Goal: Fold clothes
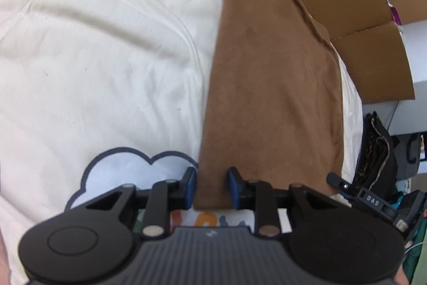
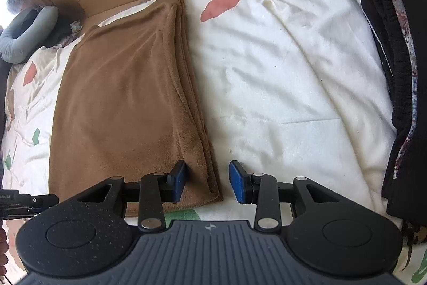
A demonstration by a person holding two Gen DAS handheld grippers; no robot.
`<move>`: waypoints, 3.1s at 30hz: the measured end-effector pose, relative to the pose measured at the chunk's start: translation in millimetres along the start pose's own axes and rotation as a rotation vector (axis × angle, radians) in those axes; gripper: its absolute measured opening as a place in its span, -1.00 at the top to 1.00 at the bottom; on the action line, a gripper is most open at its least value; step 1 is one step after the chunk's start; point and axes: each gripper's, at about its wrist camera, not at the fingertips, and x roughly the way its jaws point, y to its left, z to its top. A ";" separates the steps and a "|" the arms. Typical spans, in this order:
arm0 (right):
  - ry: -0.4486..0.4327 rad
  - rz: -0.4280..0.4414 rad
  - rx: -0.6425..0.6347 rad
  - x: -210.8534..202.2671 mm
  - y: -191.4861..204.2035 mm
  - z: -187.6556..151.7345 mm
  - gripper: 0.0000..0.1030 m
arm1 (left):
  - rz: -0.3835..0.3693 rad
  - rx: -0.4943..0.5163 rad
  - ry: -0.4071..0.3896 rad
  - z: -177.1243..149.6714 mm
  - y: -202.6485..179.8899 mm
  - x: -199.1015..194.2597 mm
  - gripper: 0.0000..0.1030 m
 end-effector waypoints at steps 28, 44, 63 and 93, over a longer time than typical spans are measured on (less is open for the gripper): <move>0.019 0.073 0.061 7.3 -5.2 -3.4 0.68 | -0.145 -0.055 -0.018 -12.5 12.7 4.1 0.80; 0.061 0.159 0.093 -22.2 9.2 8.5 0.86 | -0.186 -0.019 0.002 3.5 12.2 -39.0 0.89; 0.191 0.263 0.100 -32.1 40.0 -25.4 0.87 | -0.091 -0.040 0.048 2.2 34.5 -87.3 0.89; 0.335 0.158 -0.004 -58.3 35.7 -41.3 0.80 | -0.023 0.011 0.285 -46.4 52.2 -71.5 0.67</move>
